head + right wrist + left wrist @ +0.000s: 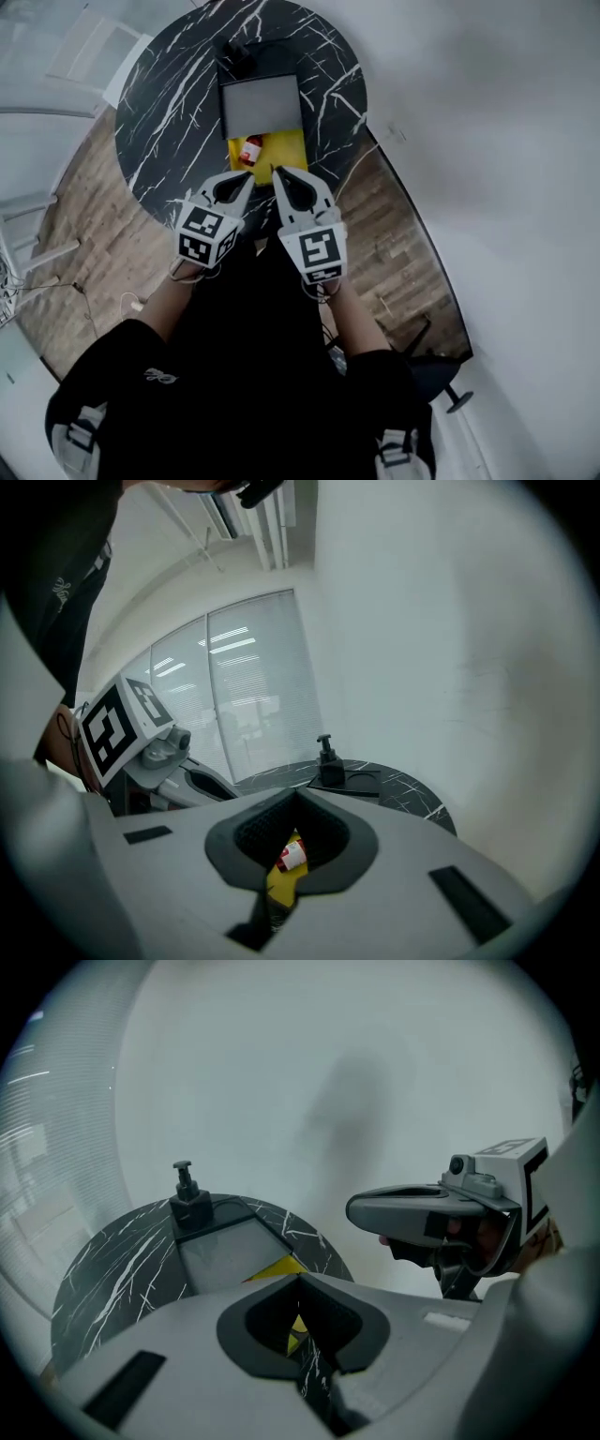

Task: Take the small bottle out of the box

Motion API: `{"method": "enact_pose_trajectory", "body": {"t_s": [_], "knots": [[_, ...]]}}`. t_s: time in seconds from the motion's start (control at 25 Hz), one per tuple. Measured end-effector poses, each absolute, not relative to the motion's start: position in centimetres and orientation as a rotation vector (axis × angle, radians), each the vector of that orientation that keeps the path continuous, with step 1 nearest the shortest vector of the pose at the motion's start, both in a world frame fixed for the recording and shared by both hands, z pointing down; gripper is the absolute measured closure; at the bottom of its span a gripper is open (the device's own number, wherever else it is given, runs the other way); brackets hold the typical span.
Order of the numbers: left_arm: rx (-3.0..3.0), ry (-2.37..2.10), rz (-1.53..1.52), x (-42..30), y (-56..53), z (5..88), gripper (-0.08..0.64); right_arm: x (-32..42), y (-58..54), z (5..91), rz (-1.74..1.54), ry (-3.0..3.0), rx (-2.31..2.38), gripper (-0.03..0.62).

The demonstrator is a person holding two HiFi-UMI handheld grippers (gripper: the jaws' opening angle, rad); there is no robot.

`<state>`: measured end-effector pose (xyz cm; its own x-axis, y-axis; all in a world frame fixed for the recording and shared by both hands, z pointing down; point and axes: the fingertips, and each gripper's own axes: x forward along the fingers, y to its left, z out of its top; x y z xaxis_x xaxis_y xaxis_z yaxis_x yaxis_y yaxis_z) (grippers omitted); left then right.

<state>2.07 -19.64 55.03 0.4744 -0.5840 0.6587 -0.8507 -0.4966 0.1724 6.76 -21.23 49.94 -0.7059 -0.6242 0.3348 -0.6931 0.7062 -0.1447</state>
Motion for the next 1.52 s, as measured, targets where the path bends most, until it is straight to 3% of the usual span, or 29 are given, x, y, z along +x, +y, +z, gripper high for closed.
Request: {"method": "enact_pose_trajectory", "body": {"t_s": [0.76, 1.2, 1.52], "knots": [[1.926, -1.358, 0.954, -0.7, -21.6, 63.2, 0.56, 6.3, -23.0, 57.4, 0.54, -2.611, 0.771, 0.597], [1.827, -1.314, 1.079, -1.5, -23.4, 66.9, 0.427, 8.8, -24.3, 58.8, 0.62, -2.54, 0.898, 0.596], [1.769, -1.27, 1.18, -1.7, -24.7, 69.9, 0.387, 9.5, -25.7, 59.9, 0.657, -2.514, 0.925, 0.596]]}}
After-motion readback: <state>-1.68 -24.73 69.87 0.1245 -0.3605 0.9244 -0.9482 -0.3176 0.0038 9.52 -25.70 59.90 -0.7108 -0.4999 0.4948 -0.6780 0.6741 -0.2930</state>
